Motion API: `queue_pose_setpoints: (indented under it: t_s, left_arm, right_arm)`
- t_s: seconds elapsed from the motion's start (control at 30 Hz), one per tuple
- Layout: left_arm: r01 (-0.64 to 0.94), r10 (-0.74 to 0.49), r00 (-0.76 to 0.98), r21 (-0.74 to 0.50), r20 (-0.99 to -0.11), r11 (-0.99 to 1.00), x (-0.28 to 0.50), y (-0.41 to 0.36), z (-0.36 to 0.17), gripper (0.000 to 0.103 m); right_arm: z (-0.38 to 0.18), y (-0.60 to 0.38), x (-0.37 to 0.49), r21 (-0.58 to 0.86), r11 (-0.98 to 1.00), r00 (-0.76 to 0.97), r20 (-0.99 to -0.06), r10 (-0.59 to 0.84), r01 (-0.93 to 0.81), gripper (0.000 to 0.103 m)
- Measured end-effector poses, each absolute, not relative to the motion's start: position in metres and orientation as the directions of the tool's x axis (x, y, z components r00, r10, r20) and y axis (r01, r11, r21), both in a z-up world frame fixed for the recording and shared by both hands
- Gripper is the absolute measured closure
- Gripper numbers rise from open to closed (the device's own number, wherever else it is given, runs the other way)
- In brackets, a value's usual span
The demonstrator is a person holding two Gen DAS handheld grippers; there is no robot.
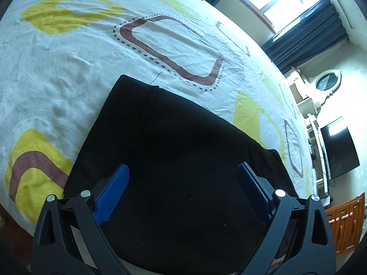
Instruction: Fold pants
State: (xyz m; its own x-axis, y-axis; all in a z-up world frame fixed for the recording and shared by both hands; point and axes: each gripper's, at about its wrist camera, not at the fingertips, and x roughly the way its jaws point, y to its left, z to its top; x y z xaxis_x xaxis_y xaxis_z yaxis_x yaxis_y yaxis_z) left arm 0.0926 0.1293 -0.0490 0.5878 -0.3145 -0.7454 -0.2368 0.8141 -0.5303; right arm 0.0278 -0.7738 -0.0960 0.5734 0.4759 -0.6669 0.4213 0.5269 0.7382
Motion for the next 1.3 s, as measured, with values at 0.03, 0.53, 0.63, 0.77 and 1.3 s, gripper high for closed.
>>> queue_pose_setpoints:
  t_s: [0.03,0.53,0.63,0.77,1.3]
  left_arm:
    - [-0.232,-0.319,0.585,-0.531,-0.745,0.815,0.093,0.129,-0.050,0.004]
    - [-0.037,-0.151,0.527,-0.200,-0.836,0.979,0.093,0.080,-0.053,0.002]
    - [-0.049,-0.175,0.529,-0.236,-0.830,0.971,0.091,0.086,-0.052,0.002]
    - [-0.030,-0.189,0.526,-0.240,-0.829,0.970,0.090,0.088,-0.052,0.002]
    - [-0.009,-0.203,0.532,-0.246,-0.822,0.969,0.089,0.089,-0.052,0.002]
  right_arm:
    - [-0.093,-0.771,0.027,0.752,0.508,0.586,-0.652,0.481,0.420,0.080]
    - [0.028,-0.645,0.077,0.940,0.332,0.704,-0.292,0.647,0.085,0.081]
    - [0.053,-0.593,0.096,0.938,0.347,0.666,-0.268,0.696,0.015,0.081]
    - [0.066,-0.519,0.123,0.913,0.407,0.592,-0.311,0.743,-0.031,0.081]
    - [-0.040,-0.297,0.151,0.464,0.885,0.368,-0.820,0.439,-0.021,0.081]
